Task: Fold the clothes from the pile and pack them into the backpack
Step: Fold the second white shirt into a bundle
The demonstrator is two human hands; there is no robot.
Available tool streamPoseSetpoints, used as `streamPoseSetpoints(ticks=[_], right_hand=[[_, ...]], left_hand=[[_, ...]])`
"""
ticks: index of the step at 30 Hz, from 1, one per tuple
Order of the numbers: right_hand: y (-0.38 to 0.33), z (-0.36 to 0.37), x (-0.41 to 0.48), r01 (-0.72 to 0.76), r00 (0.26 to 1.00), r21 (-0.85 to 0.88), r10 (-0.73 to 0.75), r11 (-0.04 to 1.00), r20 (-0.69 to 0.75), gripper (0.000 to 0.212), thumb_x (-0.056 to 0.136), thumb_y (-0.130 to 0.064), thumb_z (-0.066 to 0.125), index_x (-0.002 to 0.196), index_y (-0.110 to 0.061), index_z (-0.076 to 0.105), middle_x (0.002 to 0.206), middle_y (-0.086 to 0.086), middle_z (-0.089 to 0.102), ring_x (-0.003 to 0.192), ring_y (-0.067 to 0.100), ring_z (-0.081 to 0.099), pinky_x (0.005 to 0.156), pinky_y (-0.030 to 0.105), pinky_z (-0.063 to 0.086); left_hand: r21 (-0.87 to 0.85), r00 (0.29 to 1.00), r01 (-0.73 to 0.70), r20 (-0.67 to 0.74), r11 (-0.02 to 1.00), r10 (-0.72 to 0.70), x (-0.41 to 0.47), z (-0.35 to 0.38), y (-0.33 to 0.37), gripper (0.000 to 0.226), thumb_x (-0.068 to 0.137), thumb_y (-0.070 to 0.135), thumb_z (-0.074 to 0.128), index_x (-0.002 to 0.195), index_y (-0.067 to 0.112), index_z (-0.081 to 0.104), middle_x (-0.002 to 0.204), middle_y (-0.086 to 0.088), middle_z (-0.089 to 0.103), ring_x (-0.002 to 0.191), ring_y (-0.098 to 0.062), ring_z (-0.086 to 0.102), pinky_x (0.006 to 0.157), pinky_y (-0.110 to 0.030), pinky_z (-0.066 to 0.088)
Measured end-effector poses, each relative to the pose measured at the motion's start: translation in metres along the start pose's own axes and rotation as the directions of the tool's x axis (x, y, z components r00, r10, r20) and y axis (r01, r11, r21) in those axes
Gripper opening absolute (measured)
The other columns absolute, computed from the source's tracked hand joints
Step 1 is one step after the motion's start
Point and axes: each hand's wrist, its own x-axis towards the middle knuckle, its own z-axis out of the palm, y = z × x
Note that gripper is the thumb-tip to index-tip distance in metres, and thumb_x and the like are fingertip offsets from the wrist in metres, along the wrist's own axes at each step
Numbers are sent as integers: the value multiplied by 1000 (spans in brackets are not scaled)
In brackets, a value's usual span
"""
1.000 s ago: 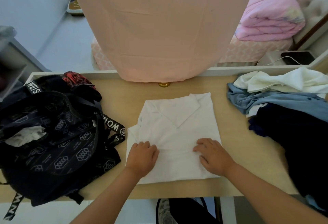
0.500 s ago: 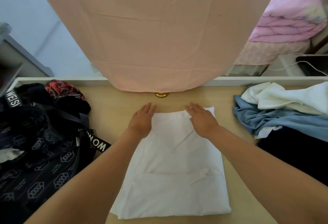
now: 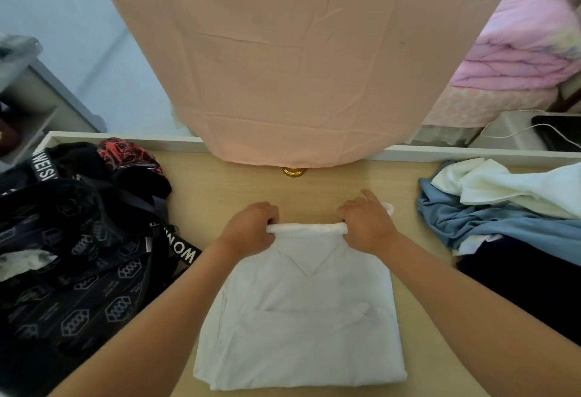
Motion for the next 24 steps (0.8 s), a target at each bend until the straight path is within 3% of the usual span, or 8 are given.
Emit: streamPoseSetpoints(ticks=[2, 5, 12, 15, 18, 20, 22, 24], right_hand=[[-14, -14, -19, 21, 993, 34, -25, 999, 115, 15, 79, -19, 59, 82, -28, 47, 82, -8, 49, 72, 15, 44, 92, 32, 38], [-37, -29, -53, 38, 984, 31, -43, 999, 173, 16, 83, -14, 56, 94, -26, 51, 93, -5, 51, 77, 18, 47, 62, 31, 29], [-79, 1, -135, 69, 940, 1, -65, 998, 335, 29, 83, -8, 55, 108, -21, 52, 110, 4, 52, 91, 25, 54, 68, 35, 34], [-92, 21, -161, 25, 889, -18, -14, 1000, 458, 24, 86, -18, 55, 110, -20, 54, 118, 7, 48, 99, 26, 50, 73, 35, 32], [-99, 26, -168, -36, 891, 1, 32, 999, 453, 32, 87, -44, 51, 107, -19, 56, 118, 8, 45, 105, 29, 47, 78, 37, 31], [-103, 28, -167, -44, 945, 19, 35, 999, 326, 35, 89, -50, 41, 103, -20, 55, 119, 7, 47, 108, 29, 46, 82, 37, 30], [-103, 34, -165, -7, 977, 52, -4, 999, 211, 38, 90, -42, 41, 120, -22, 54, 138, 9, 41, 127, 31, 39, 97, 39, 29], [-100, 41, -163, -5, 971, 98, -19, 995, 240, 56, 92, -40, 45, 147, -30, 37, 162, 9, 13, 148, 31, 13, 116, 50, 15]], left_hand=[[18, 1000, -12, 11, 1000, 11, -27, -2, 4, 17, 74, 9, 59, 75, 24, 50, 81, 10, 51, 72, -11, 49, 57, -26, 41], [60, 993, -106, 56, 993, 102, -70, 9, 11, 20, 72, 8, 54, 72, 25, 44, 78, 11, 48, 71, -11, 45, 53, -23, 33], [78, 946, -255, 227, 964, 232, -153, 60, 12, 13, 72, 13, 54, 74, 23, 46, 78, 12, 42, 74, -14, 46, 56, -22, 27], [76, 931, -247, 294, 966, 215, -175, 80, 13, 22, 79, 40, 63, 97, 27, 60, 99, 11, 50, 95, -13, 49, 76, -25, 37], [172, 956, -266, 169, 948, 238, -192, 95, 11, 49, 74, 63, 59, 114, 36, 59, 124, 10, 48, 116, -15, 43, 100, -32, 31], [267, 970, -229, 146, 936, 196, -201, 102, 10, 76, 66, 75, 50, 135, 43, 45, 152, 3, 30, 140, -27, 25, 114, -51, 17], [309, 976, -167, 189, 936, 111, -206, 113, 4, 100, 62, 83, 39, 152, 46, 14, 163, 1, -10, 148, -32, -13, 112, -63, -7], [357, 974, -153, 214, 921, 79, -207, 121, -1, 105, 64, 87, 35, 154, 43, 5, 164, -4, -9, 147, -38, -14, 108, -66, -5]])
